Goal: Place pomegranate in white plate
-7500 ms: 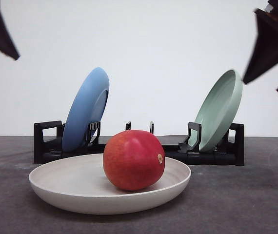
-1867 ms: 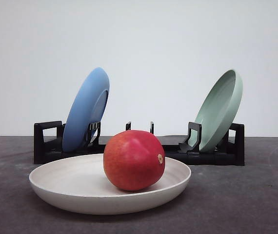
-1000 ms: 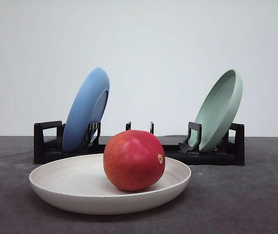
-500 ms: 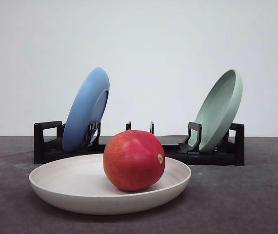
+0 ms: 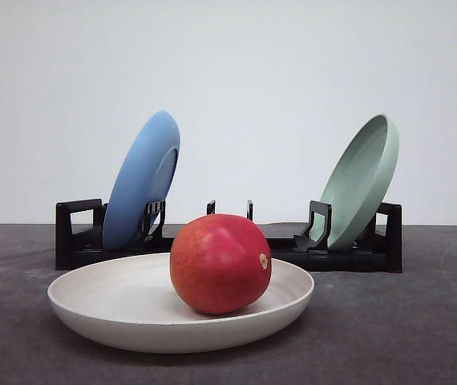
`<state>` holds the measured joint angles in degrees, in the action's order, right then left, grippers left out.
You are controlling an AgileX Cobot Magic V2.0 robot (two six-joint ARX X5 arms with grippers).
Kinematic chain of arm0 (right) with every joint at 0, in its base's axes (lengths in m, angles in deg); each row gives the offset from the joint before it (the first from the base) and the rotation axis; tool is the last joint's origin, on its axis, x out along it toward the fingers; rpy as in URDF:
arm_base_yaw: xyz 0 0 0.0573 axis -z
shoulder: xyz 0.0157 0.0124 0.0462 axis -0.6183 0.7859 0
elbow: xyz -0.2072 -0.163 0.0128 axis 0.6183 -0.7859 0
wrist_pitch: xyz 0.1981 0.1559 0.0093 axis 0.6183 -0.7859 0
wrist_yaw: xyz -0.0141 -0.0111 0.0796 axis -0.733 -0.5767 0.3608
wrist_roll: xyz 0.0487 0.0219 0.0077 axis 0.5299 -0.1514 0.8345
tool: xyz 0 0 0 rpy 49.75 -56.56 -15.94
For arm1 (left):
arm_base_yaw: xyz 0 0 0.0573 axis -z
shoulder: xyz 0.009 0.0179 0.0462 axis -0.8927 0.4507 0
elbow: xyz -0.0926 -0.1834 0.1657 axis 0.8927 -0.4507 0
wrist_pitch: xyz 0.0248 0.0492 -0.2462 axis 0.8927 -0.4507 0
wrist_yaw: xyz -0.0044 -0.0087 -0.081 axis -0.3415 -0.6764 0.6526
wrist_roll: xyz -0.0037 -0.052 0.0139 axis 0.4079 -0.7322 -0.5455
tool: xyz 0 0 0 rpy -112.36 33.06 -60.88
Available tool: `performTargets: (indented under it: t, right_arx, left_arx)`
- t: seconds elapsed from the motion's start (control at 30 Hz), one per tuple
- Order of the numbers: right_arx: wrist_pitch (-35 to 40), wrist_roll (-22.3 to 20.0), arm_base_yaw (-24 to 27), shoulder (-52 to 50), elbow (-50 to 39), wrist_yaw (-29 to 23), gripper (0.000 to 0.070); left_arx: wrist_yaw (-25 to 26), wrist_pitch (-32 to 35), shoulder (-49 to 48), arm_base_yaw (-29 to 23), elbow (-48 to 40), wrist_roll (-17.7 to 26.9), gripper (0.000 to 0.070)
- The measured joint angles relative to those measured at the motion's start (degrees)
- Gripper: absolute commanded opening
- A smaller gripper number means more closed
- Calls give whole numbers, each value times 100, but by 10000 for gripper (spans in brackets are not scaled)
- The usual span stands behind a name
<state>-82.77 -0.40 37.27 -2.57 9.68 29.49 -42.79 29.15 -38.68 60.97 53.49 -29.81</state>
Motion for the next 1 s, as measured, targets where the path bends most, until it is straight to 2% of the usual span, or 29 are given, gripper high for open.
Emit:
performTargets:
  t: [1.0]
  right_arx:
    - [0, 0, 0, 0, 0, 0, 36]
  left_arx:
    - [0, 0, 0, 0, 0, 0, 28]
